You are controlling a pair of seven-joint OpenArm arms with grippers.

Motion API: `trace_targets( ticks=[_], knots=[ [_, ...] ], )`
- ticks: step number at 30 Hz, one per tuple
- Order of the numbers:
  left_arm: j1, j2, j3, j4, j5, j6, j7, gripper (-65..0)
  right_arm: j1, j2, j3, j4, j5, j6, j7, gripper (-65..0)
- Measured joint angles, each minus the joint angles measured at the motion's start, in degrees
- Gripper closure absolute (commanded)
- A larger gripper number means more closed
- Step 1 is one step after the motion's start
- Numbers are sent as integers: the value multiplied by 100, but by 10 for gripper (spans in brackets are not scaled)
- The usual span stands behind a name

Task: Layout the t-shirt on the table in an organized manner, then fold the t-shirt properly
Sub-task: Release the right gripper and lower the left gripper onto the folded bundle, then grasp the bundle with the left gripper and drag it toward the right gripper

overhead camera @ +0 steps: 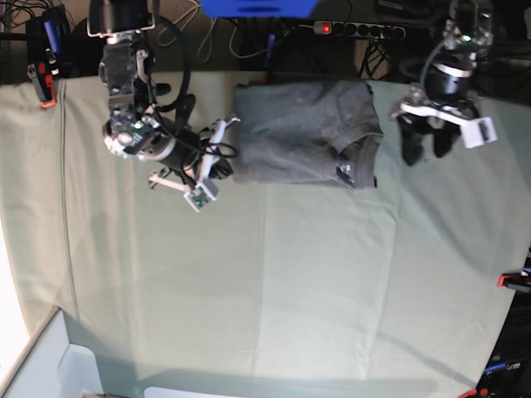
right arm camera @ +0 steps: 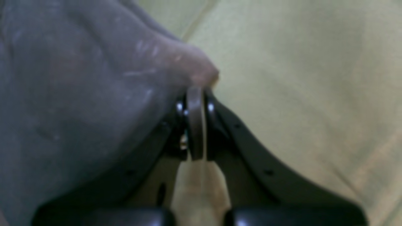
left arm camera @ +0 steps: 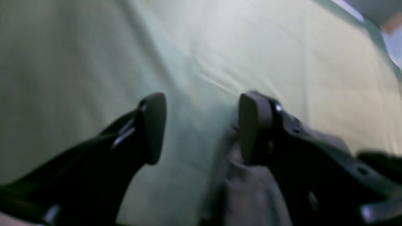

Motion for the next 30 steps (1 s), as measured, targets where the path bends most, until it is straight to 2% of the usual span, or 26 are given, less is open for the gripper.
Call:
trace_targets(
  ticks=[3, 5, 6, 9, 14, 18, 22, 27, 30],
  knots=[
    [-4, -4, 258, -24, -2, 20, 55, -503, -203, 15, 168, 490, -46, 0, -42, 0],
    [-20, -2, 339, -24, 0, 13, 520, -536, -313, 15, 155, 785, -39, 0, -59, 0],
    [-44, 11, 350, -26, 13, 15, 870, -536, -369, 7, 146, 944, -37, 0, -52, 0],
    [-232, 28, 348, -39, 20, 39, 1386, -536, -492, 2, 144, 1300, -2, 0, -24, 0],
    [-813, 232, 361, -573, 17, 37, 1751, -536, -758, 4, 144, 1622, -24, 0, -63, 0],
    [-1165, 249, 603, -1064, 35, 66, 2227, -536, -929, 24, 144, 1834, -20, 0, -48, 0],
    [-1580, 236, 992, -1464, 13, -9, 2302, -536, -1080, 136, 142, 2092, -24, 0, -46, 0],
    [-1709, 232, 1040, -1801, -4, -50, 2192, -528, -1202, 149, 354, 2293, -22, 0, -46, 0],
    [-1753, 216, 1040, -1845, 7, -50, 2192, -450, -1222, 162, 538, 2312, -42, 0, -52, 0]
  ],
)
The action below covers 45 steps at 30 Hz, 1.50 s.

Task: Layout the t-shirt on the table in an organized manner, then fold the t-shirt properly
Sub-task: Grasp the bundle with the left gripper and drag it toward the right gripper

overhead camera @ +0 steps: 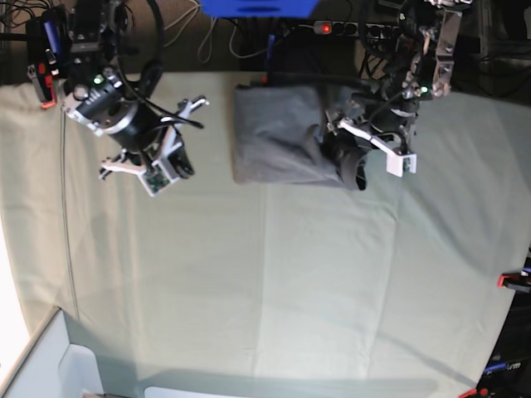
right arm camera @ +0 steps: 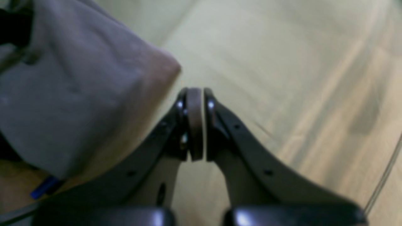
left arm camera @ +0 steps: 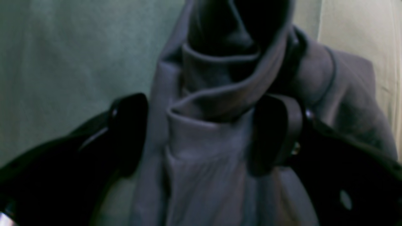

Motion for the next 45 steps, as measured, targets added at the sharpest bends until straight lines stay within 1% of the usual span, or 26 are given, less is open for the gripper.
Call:
trace_targets(
  ticks=[1, 3, 5, 7, 9, 13, 16, 18, 19, 21, 22, 24, 27, 28, 30, 31, 33, 35, 39, 41, 45],
  knots=[
    [0, -2, -9, -17, 24, 2, 2, -409, 4, 2, 31, 0, 4, 0, 2, 0],
    [-2, -15, -20, -92, 33, -2, 2, -305, 20, 4, 146, 15, 2, 0, 11, 0],
    [-61, -98, 2, -247, -50, -48, -52, -229, -59, 2, 249, 83, 0, 0, 11, 0],
    [-210, -153, 0, -393, -92, -68, 2, -167, -122, 2, 293, 151, -4, 0, -17, 0],
    [-284, -142, 2, -435, -66, -63, 44, -119, -142, 2, 308, 262, 2, 2, -35, 0],
    [-310, -142, 2, -376, -46, -61, 70, -2, -208, 2, 577, 496, 22, 0, 9, 0],
    [-509, -208, 273, -361, 44, 33, 236, -2, -234, -2, 785, 522, 22, 2, -39, 0],
    [-721, -387, 664, -330, 66, 59, 369, -2, -221, 0, 940, 562, 24, 2, -17, 0],
    [-833, -496, 929, -284, 142, 72, 345, -2, -219, 0, 1021, 568, 22, 0, 9, 0],
    [-1099, -638, 1467, -247, 168, -162, 306, -2, -236, -13, 1172, 568, 24, 0, 9, 0],
    [-1246, -660, 1676, -247, 160, -420, 306, -2, -278, -28, 1252, 568, 26, 0, 13, 0],
    [-1582, -667, 2124, -264, 140, -667, 308, -2, -348, -28, 1316, 568, 15, 2, -22, 0],
    [-2107, -680, 2771, -264, 122, -1161, 299, -2, -396, -33, 1478, 568, 33, 0, 17, 0],
    [-2271, -697, 2997, -269, 225, -1296, 306, -2, -413, -31, 1543, 568, 31, 0, 11, 0],
    [-2612, -697, 3427, -295, 704, -1692, 354, -2, -459, -31, 1615, 568, 22, 0, 9, 0],
    [-2761, -671, 3602, -361, 933, -1821, 304, -2, -476, -35, 1641, 568, 24, 2, 7, 0],
    [-3064, -439, 3884, -625, 1495, -2094, 348, -2, -468, -46, 1735, 568, 26, 2, 4, 0],
    [-3257, -138, 3941, -925, 1937, -2358, 345, -2, -459, -44, 1814, 568, 26, 2, 9, 0],
    [-3506, 332, 3930, -1545, 2734, -2811, 330, -2, -647, -44, 1851, 570, 31, 2, -20, 0],
    [-3622, 529, 3921, -1751, 3056, -3084, 361, -2, -640, -44, 1856, 570, 22, 2, -33, 0],
    [-3759, 968, 3895, -2048, 3456, -3383, 345, -2, -702, -46, 1853, 573, 44, 2, 37, 0]
  ],
)
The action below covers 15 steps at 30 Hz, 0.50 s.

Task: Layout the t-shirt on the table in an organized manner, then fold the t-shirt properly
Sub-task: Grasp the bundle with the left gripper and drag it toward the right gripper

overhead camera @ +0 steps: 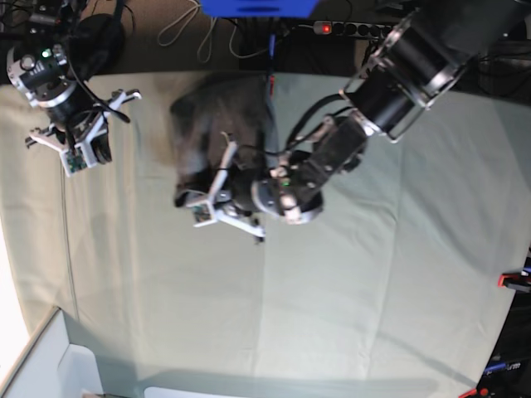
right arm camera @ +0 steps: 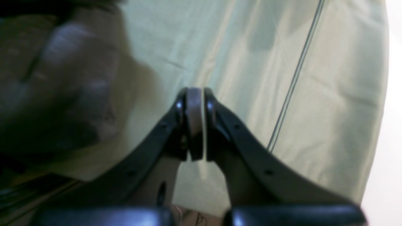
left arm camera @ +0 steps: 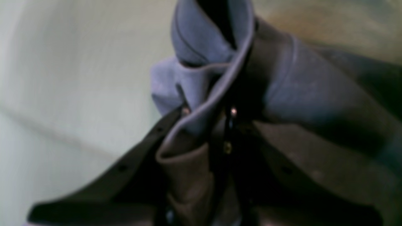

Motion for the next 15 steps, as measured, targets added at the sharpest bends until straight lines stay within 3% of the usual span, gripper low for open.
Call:
trace_targets(
  ticks=[4, 11, 13, 15],
  knots=[
    [-35, 308, 22, -140, 214, -7, -26, -4, -79, 17, 4, 0, -9, -2, -44, 0],
    [-94, 369, 28, -140, 376, -28, -42, -10, -39, 13, 4, 0, 0, -2, -24, 0],
    [-133, 365, 28, -146, 376, -31, -28, -57, -39, 15, 4, 0, 0, -2, -26, 0],
    [-212, 363, 26, -146, 376, -22, 44, -166, -39, 13, 4, 0, 0, -2, -26, 0]
  ],
)
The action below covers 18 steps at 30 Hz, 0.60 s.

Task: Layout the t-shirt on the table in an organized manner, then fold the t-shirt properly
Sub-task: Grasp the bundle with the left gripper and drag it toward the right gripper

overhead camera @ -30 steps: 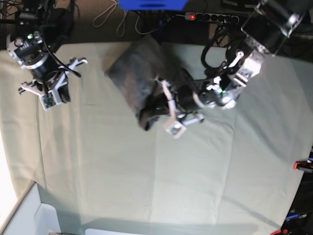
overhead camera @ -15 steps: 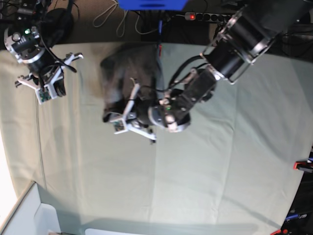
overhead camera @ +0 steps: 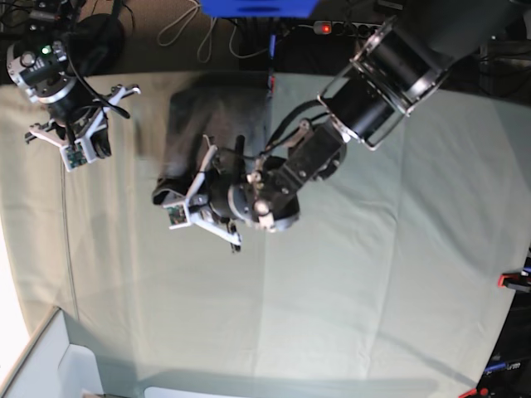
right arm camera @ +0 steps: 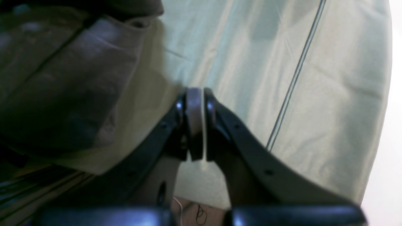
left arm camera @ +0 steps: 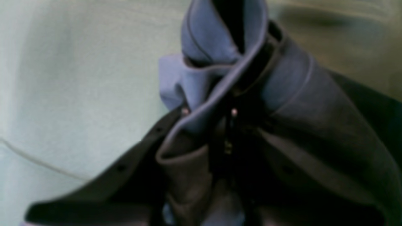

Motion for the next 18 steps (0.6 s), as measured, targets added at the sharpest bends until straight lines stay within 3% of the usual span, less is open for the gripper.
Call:
trace_targets(
  ticks=[2, 4, 8, 14, 18],
  knots=[
    [-44, 2, -90, 0, -2, 11, -22, -273, 0, 0, 0, 0, 0, 0, 0, 0],
    [-26, 9, -382, 2, -48, 13, -105, -330, 0, 0, -2, 0, 0, 0, 0, 0],
    [-13, 7, -837, 9, -2, 42, -85, -332, 0, 0, 0, 0, 0, 0, 0, 0],
    [20, 4, -894, 520, -26, 42, -50, -332, -4, -9, -24, 0, 0, 0, 2, 0],
    [199, 31, -1158, 1036, -46, 44, -98, -332, -17, -334, -33, 20, 0, 0, 44, 0]
  ],
)
